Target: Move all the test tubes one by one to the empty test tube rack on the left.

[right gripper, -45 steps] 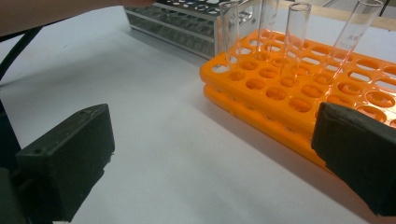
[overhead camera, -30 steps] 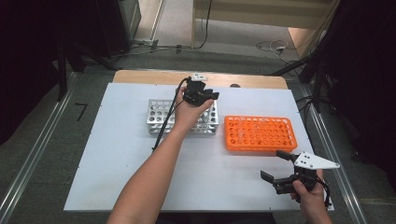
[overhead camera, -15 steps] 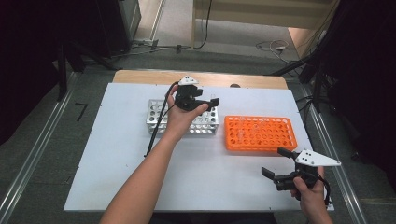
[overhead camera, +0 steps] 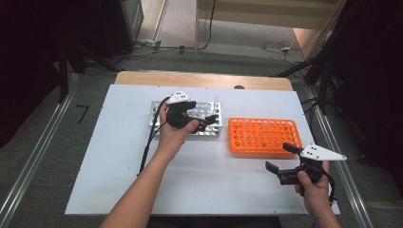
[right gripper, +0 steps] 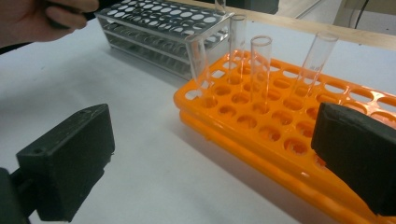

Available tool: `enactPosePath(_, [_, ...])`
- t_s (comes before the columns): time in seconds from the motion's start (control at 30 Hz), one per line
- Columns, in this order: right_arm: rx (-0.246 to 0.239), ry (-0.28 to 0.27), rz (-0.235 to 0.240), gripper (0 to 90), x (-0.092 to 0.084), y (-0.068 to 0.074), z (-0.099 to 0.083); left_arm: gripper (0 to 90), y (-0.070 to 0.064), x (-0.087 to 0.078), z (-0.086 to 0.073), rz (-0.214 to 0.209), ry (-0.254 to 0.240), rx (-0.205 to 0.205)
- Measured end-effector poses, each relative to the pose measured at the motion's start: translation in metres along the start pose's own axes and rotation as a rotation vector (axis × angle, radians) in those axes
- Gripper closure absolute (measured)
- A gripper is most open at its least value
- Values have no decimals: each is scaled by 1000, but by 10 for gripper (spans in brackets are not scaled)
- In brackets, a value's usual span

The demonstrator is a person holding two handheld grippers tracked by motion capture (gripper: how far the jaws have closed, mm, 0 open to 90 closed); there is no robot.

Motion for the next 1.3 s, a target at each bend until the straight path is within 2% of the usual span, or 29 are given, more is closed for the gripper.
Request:
enactPosePath(0.17, [-3,-7,-17,0,3,-2,10,0,-12,-18,-7,9,-13,32])
enactPosePath(0.37, [1,-22,-38,0,9,-9,23,0,-23,-39,-17,20,-30,47])
enactPosePath(0.5, [5,-23,-55,0,13,-16,31,0,-27,-50,-25,26,-33,41])
enactPosePath(0.6, [48,-29,-63,8,16,-25,37,0,-28,-57,-33,29,-39,25])
enactPosePath(0.77, [90,-41,-77,25,24,-36,45,0,-28,-66,-45,38,-37,0])
enactPosePath(0.9, [101,-23,-98,38,34,-43,48,0,-28,-70,-48,39,-36,-8])
enactPosePath(1.0, [125,-8,-140,71,44,-51,47,0,-28,-72,-50,37,-28,-5])
enactPosePath(1.17, [190,-2,-206,212,55,-60,42,0,-29,-74,-53,36,-24,-7])
enactPosePath(1.3, [224,20,-175,295,65,-64,39,0,-29,-75,-53,35,-31,-11])
Point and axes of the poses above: each handheld gripper's, and its own axes: x roughly forward along the jaws, z roughly out of its top, y roughly to its left, the point moved 1 cm from there along x, roughly forward along the jaws, and after that the axes turned 11 degrees about x, right-handed, at the moved point
